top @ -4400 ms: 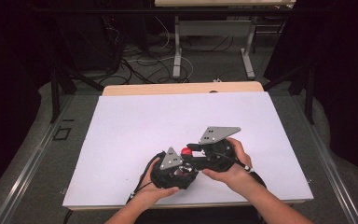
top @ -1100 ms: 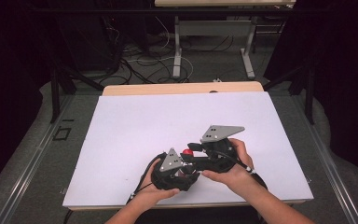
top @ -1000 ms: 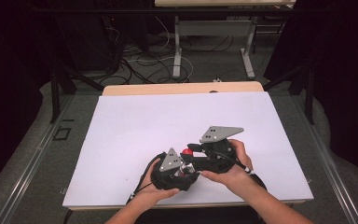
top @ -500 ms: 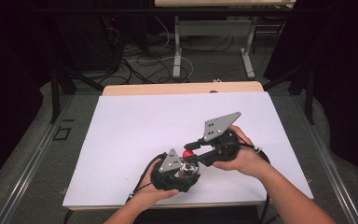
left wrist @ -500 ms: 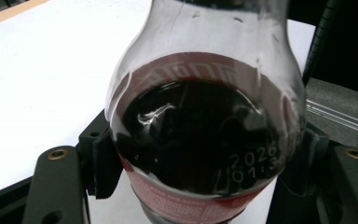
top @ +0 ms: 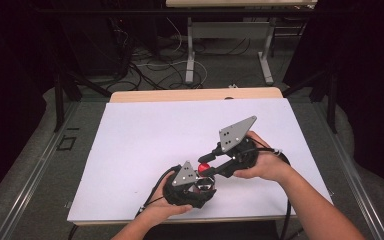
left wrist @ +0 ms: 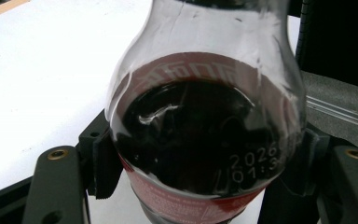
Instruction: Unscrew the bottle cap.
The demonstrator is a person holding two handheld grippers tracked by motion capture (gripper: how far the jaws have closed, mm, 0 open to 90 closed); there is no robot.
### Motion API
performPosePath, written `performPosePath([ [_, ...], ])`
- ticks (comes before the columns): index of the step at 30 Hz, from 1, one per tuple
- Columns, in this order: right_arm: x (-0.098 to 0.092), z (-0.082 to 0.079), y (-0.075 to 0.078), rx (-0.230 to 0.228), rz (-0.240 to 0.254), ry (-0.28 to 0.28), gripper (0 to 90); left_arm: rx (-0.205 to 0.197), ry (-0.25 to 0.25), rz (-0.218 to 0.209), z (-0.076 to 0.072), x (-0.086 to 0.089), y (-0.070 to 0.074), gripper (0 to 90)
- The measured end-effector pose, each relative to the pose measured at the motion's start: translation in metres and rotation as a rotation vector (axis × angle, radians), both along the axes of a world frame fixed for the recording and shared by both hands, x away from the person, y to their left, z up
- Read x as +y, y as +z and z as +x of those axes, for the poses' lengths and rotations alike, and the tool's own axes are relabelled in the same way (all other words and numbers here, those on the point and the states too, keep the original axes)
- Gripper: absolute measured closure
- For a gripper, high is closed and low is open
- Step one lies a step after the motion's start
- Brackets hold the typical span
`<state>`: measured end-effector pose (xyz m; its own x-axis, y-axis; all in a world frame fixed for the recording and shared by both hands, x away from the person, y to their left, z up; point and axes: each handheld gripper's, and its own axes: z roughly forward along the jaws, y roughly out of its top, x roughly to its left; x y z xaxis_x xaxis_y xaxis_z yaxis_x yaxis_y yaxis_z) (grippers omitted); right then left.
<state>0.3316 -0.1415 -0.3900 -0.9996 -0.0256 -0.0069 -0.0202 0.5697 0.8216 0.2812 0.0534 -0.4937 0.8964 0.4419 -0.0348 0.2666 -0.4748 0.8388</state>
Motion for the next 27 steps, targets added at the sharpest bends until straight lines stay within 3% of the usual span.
performPosePath([
  [2,0.000,-0.001,0.000,0.008,0.004,-0.026,60.0,0.000,0.009,-0.010,0.001,0.001,0.001,29.4],
  [3,0.000,-0.004,0.002,0.024,0.027,-0.094,46.9,-0.011,0.021,-0.008,0.003,0.003,0.002,29.5],
  [7,0.001,-0.019,0.006,0.010,0.075,-0.252,48.8,-0.011,0.050,-0.007,0.005,0.006,0.003,29.4],
  [8,0.001,-0.019,0.006,0.010,0.075,-0.252,48.8,-0.011,0.050,-0.007,0.005,0.006,0.003,29.5],
  [11,0.005,-0.032,0.006,0.033,0.103,-0.385,49.8,-0.008,0.065,-0.009,0.005,0.006,0.002,29.5],
  [13,0.008,-0.039,0.006,0.017,0.107,-0.466,50.4,-0.012,0.072,-0.014,0.004,0.005,0.002,29.5],
  [14,0.011,-0.043,0.005,0.021,0.108,-0.533,50.8,-0.011,0.070,-0.009,0.004,0.005,0.002,29.4],
  [17,0.013,-0.045,0.004,0.053,0.125,-0.575,50.8,-0.010,0.070,-0.005,0.004,0.005,0.002,29.4],
  [19,0.017,-0.048,0.000,0.014,0.103,-0.625,51.1,-0.007,0.073,0.001,0.004,0.005,0.002,29.4],
  [24,0.021,-0.048,-0.008,0.011,0.072,-0.636,56.8,-0.009,0.085,-0.015,0.004,0.004,0.002,29.4],
  [27,0.021,-0.048,-0.009,0.027,0.079,-0.629,60.6,-0.002,0.081,-0.007,0.004,0.005,0.002,29.4],
])
